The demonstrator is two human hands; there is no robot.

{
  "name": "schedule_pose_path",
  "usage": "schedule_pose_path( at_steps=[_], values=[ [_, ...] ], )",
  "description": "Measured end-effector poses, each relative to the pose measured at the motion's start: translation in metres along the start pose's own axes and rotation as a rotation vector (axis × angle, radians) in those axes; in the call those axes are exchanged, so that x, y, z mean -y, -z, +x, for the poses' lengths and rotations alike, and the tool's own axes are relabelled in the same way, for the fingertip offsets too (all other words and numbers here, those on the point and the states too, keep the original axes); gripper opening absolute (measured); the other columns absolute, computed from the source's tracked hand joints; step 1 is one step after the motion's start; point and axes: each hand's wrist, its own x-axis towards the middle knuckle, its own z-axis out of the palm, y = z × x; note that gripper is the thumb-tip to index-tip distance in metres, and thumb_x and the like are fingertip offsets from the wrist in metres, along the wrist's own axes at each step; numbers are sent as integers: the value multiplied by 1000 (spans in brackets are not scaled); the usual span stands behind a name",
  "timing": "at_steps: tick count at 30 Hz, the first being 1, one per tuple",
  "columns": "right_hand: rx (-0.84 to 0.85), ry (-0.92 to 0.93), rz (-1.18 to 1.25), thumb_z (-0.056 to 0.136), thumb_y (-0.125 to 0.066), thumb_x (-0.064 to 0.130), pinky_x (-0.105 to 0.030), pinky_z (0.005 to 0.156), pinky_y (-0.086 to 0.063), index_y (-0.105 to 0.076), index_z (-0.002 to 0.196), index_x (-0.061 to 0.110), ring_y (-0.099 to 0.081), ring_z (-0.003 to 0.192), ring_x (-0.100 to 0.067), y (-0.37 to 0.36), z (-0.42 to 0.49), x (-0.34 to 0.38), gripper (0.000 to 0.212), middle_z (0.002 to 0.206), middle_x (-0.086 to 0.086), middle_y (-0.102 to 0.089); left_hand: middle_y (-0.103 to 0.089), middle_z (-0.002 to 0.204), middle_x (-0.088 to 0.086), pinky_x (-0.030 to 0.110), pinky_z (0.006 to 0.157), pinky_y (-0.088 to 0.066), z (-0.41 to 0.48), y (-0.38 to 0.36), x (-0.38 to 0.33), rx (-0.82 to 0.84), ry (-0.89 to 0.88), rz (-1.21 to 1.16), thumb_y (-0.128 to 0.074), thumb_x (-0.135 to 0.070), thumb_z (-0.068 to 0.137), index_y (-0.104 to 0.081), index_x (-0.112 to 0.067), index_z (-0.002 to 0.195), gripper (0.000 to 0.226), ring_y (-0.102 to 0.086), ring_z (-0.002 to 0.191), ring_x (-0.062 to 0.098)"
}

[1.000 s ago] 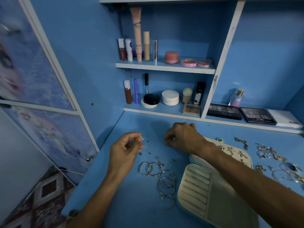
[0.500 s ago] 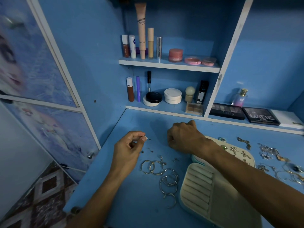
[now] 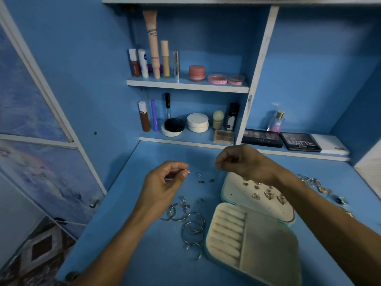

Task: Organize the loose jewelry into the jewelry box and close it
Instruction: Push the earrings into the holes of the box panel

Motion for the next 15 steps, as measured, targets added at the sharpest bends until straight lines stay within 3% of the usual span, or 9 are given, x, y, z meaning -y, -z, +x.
schedule_pose_path(
  at_steps=[4, 8, 12, 15],
  values=[
    [-97, -40, 60, 91, -69, 8, -26, 75, -55, -74, 91, 15, -67, 78, -10, 34, -26, -21, 9, 85, -1, -76, -75, 94, -14, 15, 77, -52, 6, -34, -25, 132, -66, 9, -72, -14, 92, -73, -25, 103, 15, -69, 88, 3],
    [-159, -124, 25, 89, -66, -1, -16, 63, -51, -75, 88, 11, -65, 68, -6, 59, -53, -44, 15, 78, 0, -76, -74, 93, -13, 13, 77, -50, 8, -66, -38, 258, -123, 67, -71, -14, 93, -74, -23, 105, 15, -68, 87, 3],
    [-224, -200, 6, 87, -69, 5, -28, 76, -57, -75, 83, 19, -66, 71, -6, 63, -73, -70, 16, 78, 4, -76, -74, 97, -12, 18, 83, -52, 4, -92, -41, 400, -194, 184, -69, -12, 94, -76, -25, 102, 17, -68, 92, 5],
    [-268, -236, -14, 89, -71, 13, -27, 78, -56, -73, 81, 26, -66, 77, -4, 59, -77, -84, 15, 81, 9, -75, -73, 97, -18, 18, 84, -52, 4, -101, -37, 421, -170, 228, -69, -13, 94, -76, -28, 100, 18, -68, 93, 3]
  ],
)
